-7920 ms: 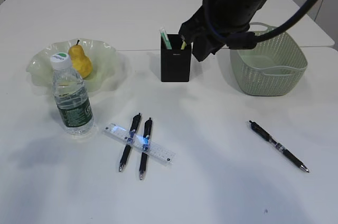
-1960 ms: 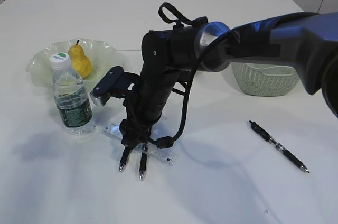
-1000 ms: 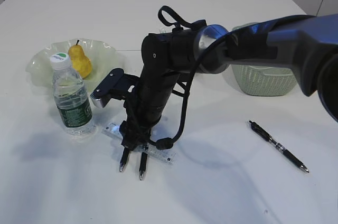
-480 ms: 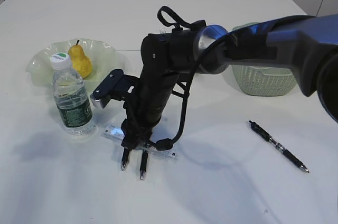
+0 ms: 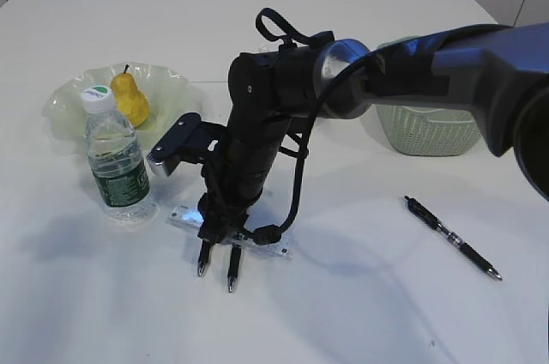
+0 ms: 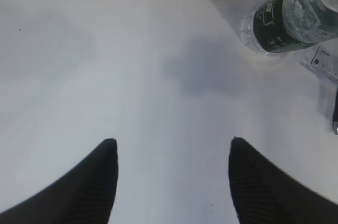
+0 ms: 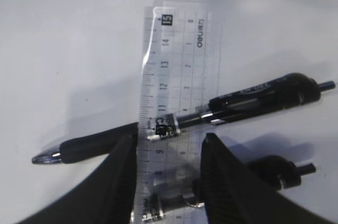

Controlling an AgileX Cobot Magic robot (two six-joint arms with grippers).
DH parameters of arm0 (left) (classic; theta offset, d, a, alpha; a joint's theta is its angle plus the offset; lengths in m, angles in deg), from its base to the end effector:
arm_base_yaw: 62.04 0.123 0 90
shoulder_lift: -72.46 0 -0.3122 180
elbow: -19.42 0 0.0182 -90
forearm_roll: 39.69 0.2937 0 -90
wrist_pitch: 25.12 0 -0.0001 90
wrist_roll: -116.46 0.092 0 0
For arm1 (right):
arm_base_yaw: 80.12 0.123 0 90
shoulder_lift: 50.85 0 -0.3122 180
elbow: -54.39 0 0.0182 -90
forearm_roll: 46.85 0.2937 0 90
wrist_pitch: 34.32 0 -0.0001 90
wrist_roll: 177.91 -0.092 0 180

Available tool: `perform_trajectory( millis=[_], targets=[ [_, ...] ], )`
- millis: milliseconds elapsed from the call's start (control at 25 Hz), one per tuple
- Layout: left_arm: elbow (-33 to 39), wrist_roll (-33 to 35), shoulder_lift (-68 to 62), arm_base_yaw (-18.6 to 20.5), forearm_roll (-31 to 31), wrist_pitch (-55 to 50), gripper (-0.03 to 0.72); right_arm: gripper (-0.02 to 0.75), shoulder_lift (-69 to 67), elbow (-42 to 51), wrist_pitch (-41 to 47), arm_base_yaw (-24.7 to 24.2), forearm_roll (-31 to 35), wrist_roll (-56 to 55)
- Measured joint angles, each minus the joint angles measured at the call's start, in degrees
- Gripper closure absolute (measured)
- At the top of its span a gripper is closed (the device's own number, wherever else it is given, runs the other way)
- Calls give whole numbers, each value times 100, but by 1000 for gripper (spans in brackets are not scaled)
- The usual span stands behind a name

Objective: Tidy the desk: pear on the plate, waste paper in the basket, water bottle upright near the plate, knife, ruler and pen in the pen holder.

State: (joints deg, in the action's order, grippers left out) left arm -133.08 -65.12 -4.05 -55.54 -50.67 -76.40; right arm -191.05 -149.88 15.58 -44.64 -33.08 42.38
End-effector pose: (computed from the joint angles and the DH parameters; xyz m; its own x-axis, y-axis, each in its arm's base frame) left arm 0.2551 0.0153 0.2908 -0.8817 -0.2476 -0.4017 -0.1813 0.9637 -0.1960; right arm 0.4261 0.3243 0.1234 -0.3554 -0.8810 -0.3125 -0.9292 0.3692 0.0157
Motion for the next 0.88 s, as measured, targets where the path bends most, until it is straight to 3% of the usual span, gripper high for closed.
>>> perform_trajectory(
  millis=[560, 880],
  targets=[
    [0, 9, 0, 0, 0, 0, 222, 459, 370, 0, 148, 0, -10, 0],
    [0, 9, 0, 0, 0, 0, 222, 460, 926, 0, 220, -272, -11, 0]
  ],
)
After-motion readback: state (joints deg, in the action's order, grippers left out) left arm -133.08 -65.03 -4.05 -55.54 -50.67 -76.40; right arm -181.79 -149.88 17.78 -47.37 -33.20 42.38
